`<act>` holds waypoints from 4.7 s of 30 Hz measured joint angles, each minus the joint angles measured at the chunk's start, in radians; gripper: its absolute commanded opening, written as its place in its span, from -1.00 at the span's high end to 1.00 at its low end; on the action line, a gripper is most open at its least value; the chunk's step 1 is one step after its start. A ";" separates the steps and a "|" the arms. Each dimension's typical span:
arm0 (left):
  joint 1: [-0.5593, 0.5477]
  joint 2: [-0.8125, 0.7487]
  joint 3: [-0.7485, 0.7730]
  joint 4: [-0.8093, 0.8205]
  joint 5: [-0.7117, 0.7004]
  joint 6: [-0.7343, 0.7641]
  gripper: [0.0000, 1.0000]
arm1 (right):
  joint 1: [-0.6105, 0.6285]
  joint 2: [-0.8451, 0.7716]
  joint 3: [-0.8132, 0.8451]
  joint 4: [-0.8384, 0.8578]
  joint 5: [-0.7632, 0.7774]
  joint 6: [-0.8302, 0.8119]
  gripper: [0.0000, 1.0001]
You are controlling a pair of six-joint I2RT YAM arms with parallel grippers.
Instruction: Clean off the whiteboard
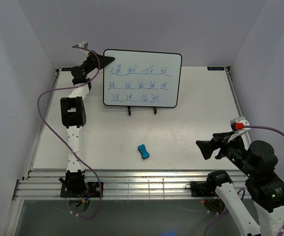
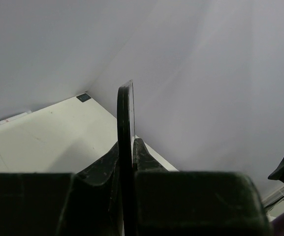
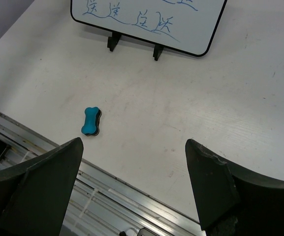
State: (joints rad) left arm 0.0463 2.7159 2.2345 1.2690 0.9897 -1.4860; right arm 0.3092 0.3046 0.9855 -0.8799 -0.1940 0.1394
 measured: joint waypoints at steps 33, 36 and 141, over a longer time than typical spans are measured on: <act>-0.114 -0.907 -0.705 -0.237 -0.031 0.222 1.00 | 0.000 -0.006 0.040 0.010 -0.011 0.016 -0.80; -0.087 -1.111 -0.938 -0.342 -0.048 0.319 1.00 | 0.000 0.007 0.032 0.008 -0.035 0.018 -0.80; -0.069 -1.709 -1.241 -1.387 -0.257 0.920 1.00 | 0.870 0.669 -0.115 0.468 0.637 0.282 0.32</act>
State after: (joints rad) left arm -0.0223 1.0073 0.9939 -0.1184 0.7322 -0.5659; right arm 1.1793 0.9737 0.8707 -0.4118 0.4427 0.4217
